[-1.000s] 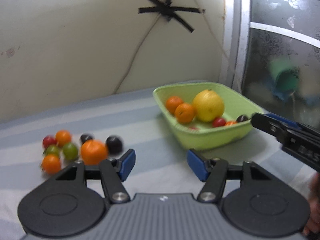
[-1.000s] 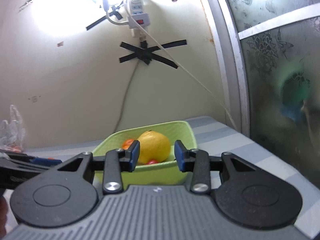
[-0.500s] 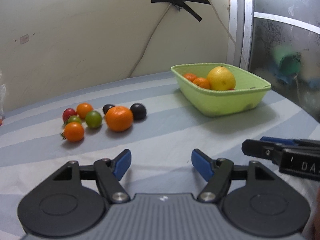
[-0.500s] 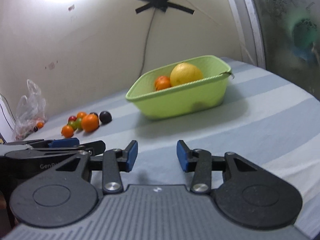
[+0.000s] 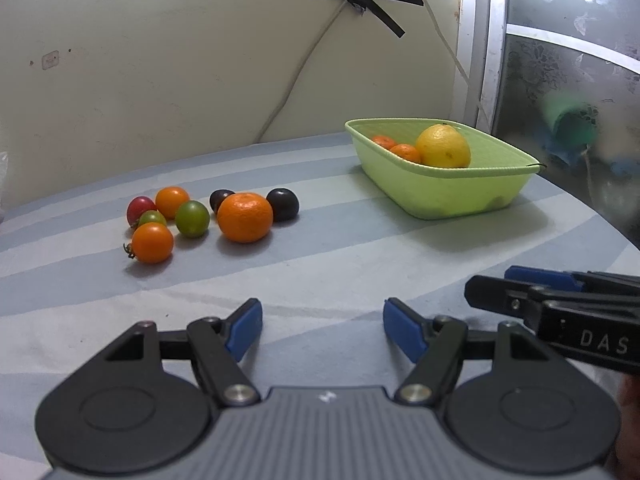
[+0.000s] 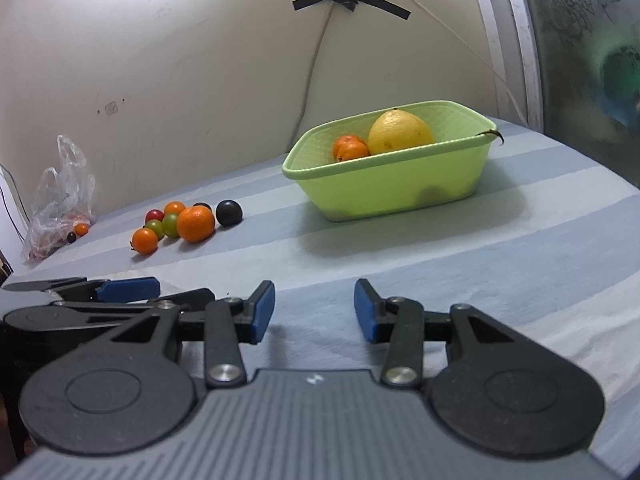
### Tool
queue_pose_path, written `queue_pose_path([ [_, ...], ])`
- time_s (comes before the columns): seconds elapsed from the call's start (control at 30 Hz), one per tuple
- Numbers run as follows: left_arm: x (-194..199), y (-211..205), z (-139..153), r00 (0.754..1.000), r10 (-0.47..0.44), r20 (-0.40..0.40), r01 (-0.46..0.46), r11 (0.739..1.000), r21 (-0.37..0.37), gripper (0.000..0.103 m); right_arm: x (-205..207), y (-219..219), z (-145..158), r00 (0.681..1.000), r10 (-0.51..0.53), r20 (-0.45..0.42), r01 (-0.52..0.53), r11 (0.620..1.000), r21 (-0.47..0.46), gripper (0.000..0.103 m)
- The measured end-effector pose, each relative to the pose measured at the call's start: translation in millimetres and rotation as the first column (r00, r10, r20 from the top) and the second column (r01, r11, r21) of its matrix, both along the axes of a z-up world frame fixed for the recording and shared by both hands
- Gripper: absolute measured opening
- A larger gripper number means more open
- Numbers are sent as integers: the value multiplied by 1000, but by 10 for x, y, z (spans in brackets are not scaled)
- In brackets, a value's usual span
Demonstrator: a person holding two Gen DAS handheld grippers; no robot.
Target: Organize fruits
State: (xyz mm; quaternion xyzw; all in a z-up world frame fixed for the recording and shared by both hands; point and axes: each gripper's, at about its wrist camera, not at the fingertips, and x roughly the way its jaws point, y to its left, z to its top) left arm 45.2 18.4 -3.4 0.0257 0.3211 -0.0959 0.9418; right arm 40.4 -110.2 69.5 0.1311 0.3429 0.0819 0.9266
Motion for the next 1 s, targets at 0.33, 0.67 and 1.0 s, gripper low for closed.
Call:
queue_pose_path([
  [0.33,-11,-5,-5,1000,-15,8,15,1000,4,69,-18,-31,-13,1000,-11,7,11,999,34,47],
  [0.67,-51,-21,-2,999,-43,28,42,999,19,71,-35,-60,-1,1000,-23,9,23,998,61,47],
  [1.0,-76,-47,1,997,-61,37,60,998,33,71,-46,-55,4,1000,-25,14,24,998,62,47],
])
